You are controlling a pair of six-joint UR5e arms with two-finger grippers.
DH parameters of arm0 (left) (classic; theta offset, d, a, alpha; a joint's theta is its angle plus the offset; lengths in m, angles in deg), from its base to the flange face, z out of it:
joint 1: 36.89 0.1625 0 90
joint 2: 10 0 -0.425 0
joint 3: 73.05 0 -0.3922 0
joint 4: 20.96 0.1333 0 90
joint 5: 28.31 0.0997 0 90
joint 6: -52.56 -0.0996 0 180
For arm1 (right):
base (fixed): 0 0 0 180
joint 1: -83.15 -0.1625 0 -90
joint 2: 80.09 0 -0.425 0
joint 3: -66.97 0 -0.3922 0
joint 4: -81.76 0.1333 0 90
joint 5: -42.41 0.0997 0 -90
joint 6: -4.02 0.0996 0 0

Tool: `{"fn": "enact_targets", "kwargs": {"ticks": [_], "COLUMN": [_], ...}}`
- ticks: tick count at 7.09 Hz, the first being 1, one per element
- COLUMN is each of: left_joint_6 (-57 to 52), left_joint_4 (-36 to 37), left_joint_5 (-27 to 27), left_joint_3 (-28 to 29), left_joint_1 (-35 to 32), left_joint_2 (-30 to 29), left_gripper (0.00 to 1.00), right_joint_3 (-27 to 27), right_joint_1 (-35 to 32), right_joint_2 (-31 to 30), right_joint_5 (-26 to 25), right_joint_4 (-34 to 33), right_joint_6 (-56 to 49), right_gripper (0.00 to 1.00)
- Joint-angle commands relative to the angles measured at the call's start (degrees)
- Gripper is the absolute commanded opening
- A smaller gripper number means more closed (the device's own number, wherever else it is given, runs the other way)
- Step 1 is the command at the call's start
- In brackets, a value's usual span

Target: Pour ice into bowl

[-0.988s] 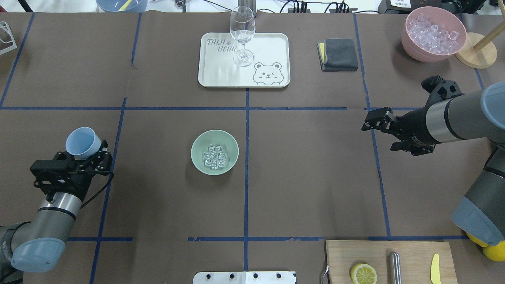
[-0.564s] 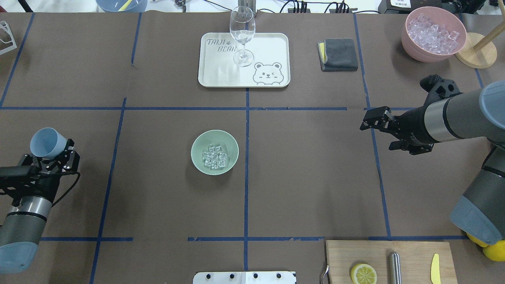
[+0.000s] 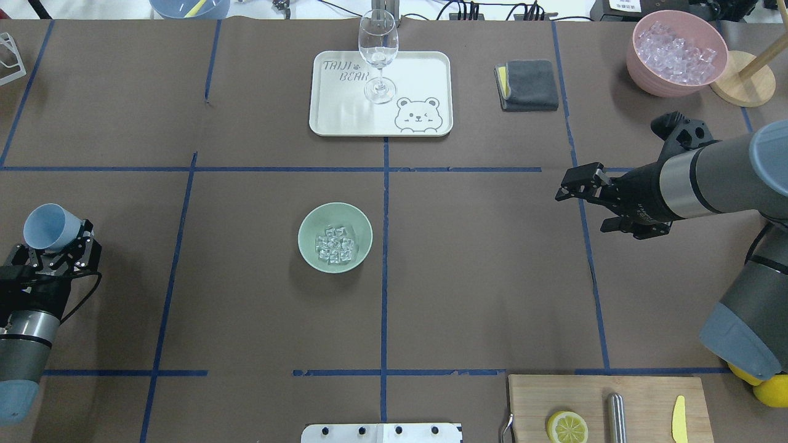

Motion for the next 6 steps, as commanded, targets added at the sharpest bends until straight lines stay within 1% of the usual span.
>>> {"fn": "enact_targets", "kwargs": {"ticks": [1,3,6], "left_joint_6": [-0.4,-0.1,0.0], "left_joint_4": [-0.1,-0.1,-0.1], "left_joint_5": [-0.2,-1.0,-1.3], "left_joint_3": [0.5,1.3,2.4], "left_joint_1": [0.0,0.2,0.4], "left_joint_2": [-0.1,-0.2,-0.4], "left_gripper": [0.18,0.24,0.26], "right_joint_3": [0.2,0.3,0.3], "right_joint_1": [0.0,-0.1,-0.1], "right_joint_2": [-0.1,-0.1,0.0], "right_joint_5": [0.5,0.6,1.0], "right_joint_4": [-0.1,-0.1,-0.1], "right_joint_6": [0.0,0.0,0.0], "right_gripper": [1.0,1.0,1.0]}}
